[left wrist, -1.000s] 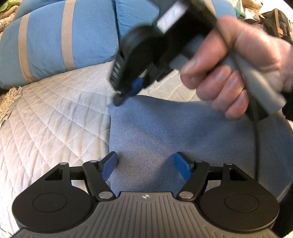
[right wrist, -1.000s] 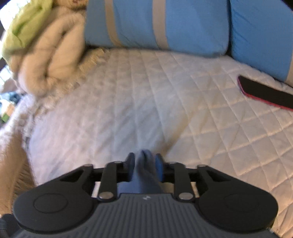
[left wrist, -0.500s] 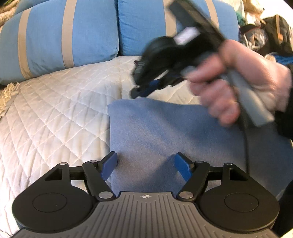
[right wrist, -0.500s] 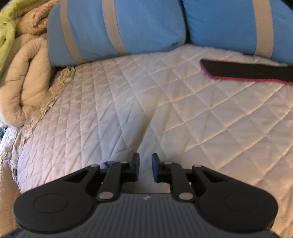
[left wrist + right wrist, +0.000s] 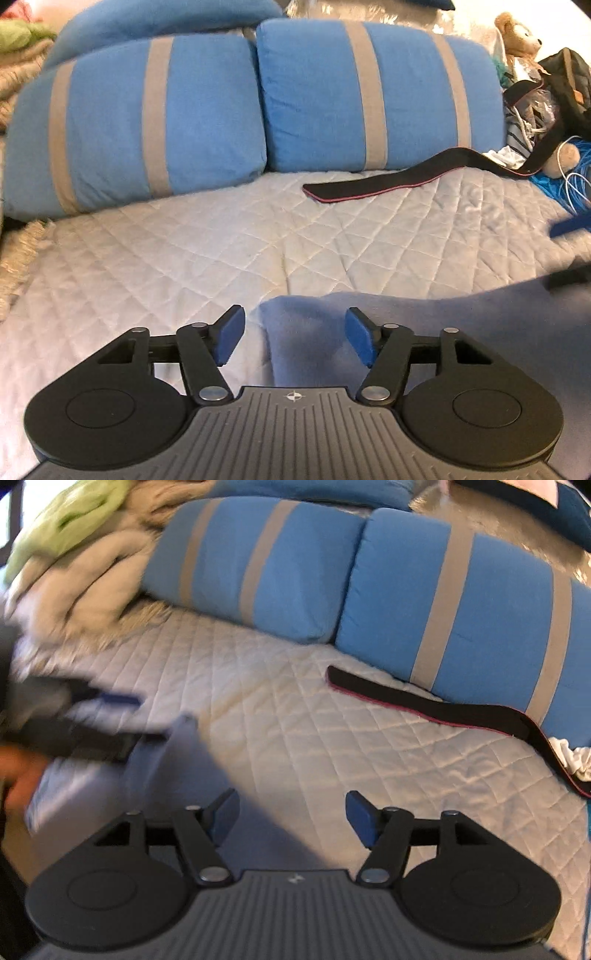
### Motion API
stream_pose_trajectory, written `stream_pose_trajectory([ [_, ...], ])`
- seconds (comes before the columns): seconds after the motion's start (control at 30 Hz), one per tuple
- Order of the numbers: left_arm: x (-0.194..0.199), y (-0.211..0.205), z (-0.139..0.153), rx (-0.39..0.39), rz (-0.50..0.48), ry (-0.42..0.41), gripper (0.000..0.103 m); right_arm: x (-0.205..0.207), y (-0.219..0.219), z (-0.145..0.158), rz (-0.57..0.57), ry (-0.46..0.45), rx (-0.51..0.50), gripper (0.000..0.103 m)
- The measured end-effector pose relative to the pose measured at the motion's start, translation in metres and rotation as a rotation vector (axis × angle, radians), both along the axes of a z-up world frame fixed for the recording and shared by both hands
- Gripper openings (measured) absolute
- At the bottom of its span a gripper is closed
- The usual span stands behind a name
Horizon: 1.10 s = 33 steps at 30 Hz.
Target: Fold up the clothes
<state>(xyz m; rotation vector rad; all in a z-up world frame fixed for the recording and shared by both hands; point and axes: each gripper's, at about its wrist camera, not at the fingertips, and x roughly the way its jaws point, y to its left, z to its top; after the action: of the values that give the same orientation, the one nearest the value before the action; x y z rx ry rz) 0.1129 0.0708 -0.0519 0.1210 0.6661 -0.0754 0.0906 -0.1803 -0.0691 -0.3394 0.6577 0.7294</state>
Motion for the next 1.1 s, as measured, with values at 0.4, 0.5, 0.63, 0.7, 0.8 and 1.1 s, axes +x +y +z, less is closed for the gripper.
stream_pose_trajectory([
  [0.4,0.039,0.013,-0.012,0.037,0.127,0.03,0.059,0.013,-0.048,-0.03,-0.112,0.0,-0.064,0.076],
  [0.5,0.027,0.012,0.001,0.067,0.149,-0.032,0.058,0.009,-0.062,-0.026,-0.133,-0.008,-0.031,0.073],
  [0.63,-0.003,0.011,0.022,0.004,0.085,-0.112,0.058,0.003,-0.079,-0.017,-0.149,-0.019,0.048,0.06],
  [0.7,-0.011,0.014,0.025,-0.082,0.02,-0.088,0.057,-0.002,-0.083,-0.012,-0.155,-0.049,0.079,0.029],
  [0.8,-0.016,0.013,0.024,-0.174,-0.072,-0.036,0.049,-0.011,-0.086,-0.008,-0.107,-0.033,0.134,0.01],
  [1.1,0.003,-0.01,-0.013,-0.064,-0.104,0.112,0.044,0.004,-0.075,-0.033,-0.136,0.082,-0.004,0.018],
])
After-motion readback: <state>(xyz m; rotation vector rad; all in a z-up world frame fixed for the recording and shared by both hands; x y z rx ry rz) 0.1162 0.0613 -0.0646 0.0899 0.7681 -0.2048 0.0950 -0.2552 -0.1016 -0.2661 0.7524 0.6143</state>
